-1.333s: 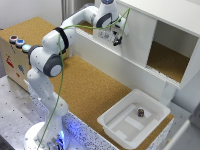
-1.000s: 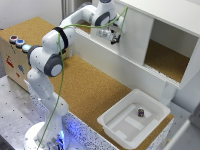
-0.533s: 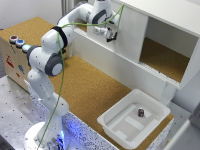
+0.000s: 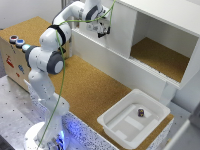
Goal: Push the sliding door to the left
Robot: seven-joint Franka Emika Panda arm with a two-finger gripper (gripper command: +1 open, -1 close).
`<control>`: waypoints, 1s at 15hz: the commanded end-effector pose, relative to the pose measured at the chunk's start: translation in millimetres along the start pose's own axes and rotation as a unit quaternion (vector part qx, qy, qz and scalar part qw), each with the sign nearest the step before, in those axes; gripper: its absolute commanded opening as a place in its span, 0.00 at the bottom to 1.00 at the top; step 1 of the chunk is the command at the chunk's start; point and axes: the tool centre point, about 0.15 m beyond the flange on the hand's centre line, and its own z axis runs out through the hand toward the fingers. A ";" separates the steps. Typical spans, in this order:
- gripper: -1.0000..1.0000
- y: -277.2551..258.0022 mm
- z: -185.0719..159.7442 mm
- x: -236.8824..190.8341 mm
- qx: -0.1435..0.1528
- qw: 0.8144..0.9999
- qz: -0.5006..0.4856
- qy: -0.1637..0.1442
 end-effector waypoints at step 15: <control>1.00 -8.1 -21.4 -51.2 -0.070 0.994 0.064 -0.059</control>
